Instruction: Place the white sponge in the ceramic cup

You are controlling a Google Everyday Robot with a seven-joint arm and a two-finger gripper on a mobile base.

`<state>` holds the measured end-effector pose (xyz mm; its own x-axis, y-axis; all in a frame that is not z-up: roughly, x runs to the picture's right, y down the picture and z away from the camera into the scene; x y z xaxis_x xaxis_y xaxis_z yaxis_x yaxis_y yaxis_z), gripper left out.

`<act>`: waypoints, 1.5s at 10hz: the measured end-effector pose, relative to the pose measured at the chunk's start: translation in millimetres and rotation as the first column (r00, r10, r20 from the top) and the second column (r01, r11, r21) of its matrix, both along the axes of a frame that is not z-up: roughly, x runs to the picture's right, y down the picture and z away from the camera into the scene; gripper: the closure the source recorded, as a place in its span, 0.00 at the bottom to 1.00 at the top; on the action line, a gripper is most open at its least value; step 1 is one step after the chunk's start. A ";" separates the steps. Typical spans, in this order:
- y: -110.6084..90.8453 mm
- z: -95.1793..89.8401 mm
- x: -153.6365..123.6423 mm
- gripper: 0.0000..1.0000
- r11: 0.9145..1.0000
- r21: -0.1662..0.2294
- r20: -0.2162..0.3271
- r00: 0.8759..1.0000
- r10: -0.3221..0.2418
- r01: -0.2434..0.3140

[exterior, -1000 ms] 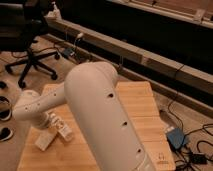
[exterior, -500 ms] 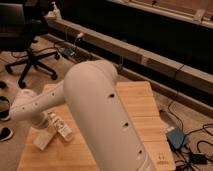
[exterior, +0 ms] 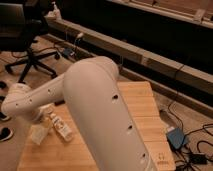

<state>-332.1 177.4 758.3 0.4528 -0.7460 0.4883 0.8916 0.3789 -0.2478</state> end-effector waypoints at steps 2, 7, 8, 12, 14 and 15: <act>-24.3 -10.1 -5.1 0.50 1.000 0.029 0.016 1.000 0.006 -0.007; -88.8 -30.8 -17.2 0.50 0.995 0.103 0.047 0.999 0.007 -0.012; -100.4 -32.5 -19.0 0.50 0.993 0.115 0.048 0.999 0.007 -0.013; -139.3 -29.6 -17.0 0.50 0.989 0.141 0.033 0.998 0.047 -0.051; -159.3 -27.0 -12.0 0.50 0.984 0.158 0.021 0.997 0.079 -0.081; -166.7 -25.2 -8.9 0.50 0.982 0.166 0.013 0.996 0.089 -0.090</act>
<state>-341.0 10.7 733.1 0.5191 -0.7734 0.3639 0.8534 0.4929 -0.1698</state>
